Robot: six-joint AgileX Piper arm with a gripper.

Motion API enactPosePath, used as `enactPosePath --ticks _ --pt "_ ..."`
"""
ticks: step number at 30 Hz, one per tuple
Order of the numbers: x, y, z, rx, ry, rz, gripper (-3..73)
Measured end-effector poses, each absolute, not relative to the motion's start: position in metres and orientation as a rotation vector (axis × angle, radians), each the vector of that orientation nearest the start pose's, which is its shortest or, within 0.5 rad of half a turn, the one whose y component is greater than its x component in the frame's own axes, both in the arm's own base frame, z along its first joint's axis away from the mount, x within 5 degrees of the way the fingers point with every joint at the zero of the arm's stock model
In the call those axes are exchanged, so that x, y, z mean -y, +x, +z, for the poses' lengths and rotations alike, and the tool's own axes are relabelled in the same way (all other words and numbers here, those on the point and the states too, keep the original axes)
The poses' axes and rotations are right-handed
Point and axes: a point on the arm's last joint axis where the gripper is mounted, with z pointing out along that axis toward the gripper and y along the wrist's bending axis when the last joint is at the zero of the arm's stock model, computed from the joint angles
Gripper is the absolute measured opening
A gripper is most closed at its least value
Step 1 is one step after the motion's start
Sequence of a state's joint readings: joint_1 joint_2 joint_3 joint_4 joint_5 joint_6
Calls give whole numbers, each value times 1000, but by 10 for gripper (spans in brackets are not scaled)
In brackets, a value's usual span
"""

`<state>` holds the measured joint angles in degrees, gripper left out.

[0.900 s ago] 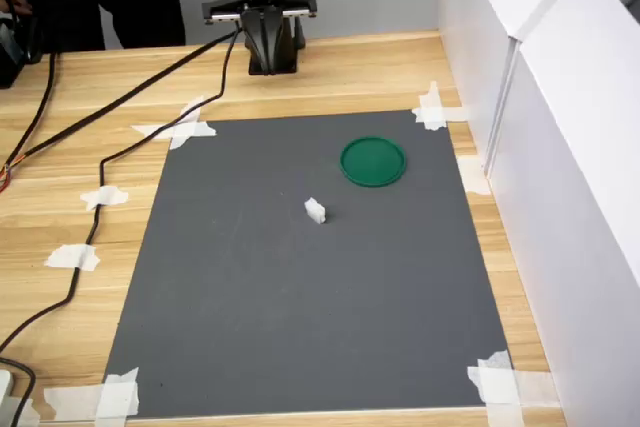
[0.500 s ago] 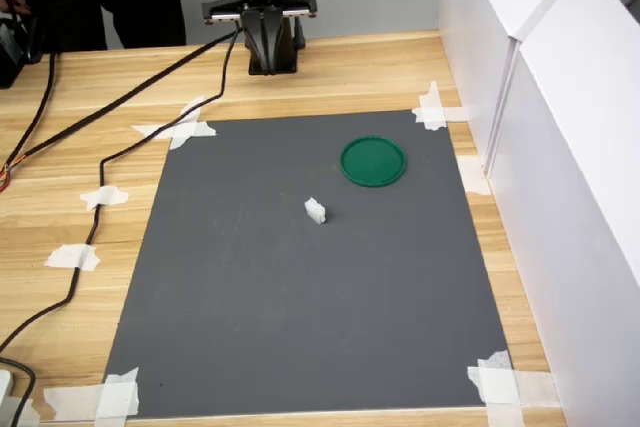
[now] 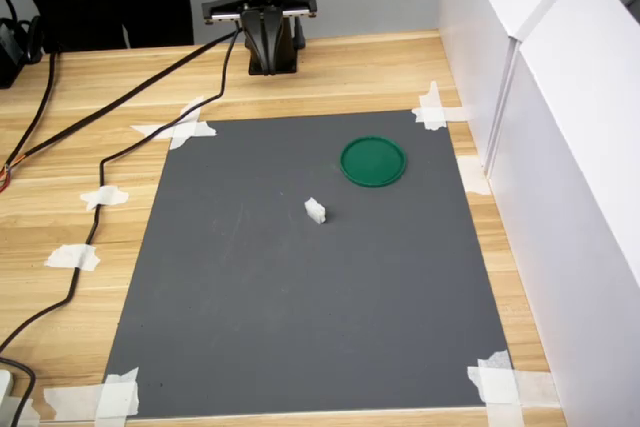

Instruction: Grasp a white terminal and put it on the green lid.

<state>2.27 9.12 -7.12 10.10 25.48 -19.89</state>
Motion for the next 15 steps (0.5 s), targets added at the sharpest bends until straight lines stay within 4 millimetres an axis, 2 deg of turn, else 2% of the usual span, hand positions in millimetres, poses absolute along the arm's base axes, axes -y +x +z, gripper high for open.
enactPosePath --ticks 15 --pt "-9 61 208 -1919 -266 -28 -16"
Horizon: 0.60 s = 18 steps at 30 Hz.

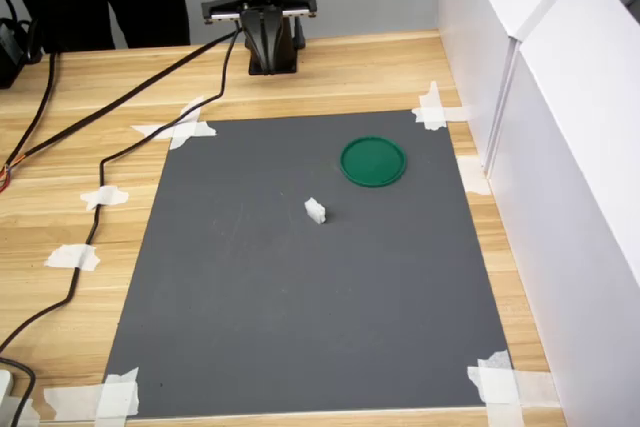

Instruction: Grasp a white terminal and put it on the green lid.

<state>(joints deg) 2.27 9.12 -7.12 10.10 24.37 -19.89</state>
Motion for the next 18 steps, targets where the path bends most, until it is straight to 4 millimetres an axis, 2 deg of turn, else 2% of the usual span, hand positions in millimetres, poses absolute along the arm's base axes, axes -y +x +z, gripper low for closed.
enactPosePath --ticks 12,18 --pt "-9 61 209 -1918 -266 -27 -16" --pt "-10 70 231 -1950 -273 -22 -16"
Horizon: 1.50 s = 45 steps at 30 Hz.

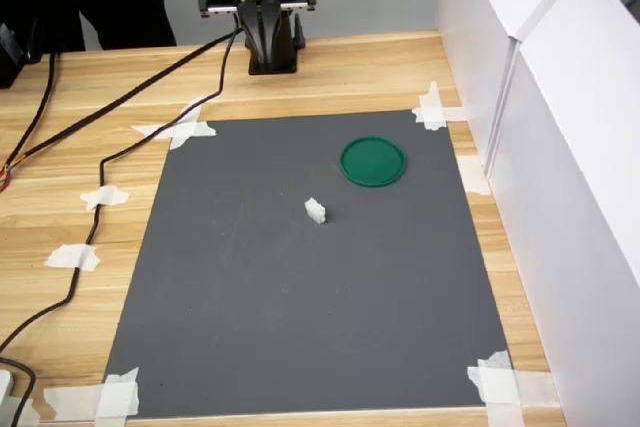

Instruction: Grasp a white terminal and put it on the green lid.

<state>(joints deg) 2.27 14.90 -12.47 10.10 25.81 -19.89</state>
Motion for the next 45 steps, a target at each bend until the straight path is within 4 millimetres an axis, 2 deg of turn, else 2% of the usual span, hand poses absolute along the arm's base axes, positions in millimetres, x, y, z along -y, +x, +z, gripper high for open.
enactPosePath --ticks 8,15,18,24,29,36,39,42,45 --pt "-11 94 272 -2073 -318 -18 -16" --pt "-11 126 302 -2143 -358 -55 -16" --pt "-11 141 309 -2210 -380 -58 -16" --pt "-12 175 308 -2419 -438 -49 13" --pt "-12 208 300 -2547 -485 -46 144" --pt "-14 242 286 -2711 -402 5 508" --pt "-16 254 282 -2735 -366 39 628" --pt "-20 266 278 -2748 -374 69 692" --pt "-33 279 279 -2737 -456 49 711"
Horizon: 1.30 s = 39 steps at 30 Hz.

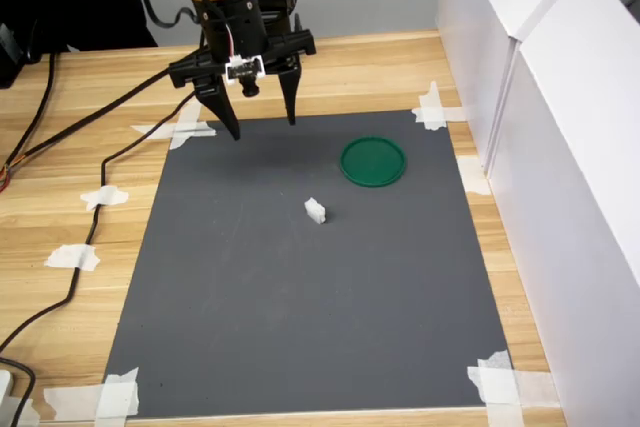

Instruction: Grasp a white terminal and put it on the green lid.

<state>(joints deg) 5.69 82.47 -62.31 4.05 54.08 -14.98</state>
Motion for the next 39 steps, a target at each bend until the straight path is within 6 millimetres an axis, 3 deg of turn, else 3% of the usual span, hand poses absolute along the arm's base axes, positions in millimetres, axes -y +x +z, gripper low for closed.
enactPosePath --ticks 8,21,39 --pt "-76 305 266 -2776 -537 40 713" --pt "-81 326 218 -2895 -542 17 713" --pt "-85 341 185 -2911 -543 16 703"
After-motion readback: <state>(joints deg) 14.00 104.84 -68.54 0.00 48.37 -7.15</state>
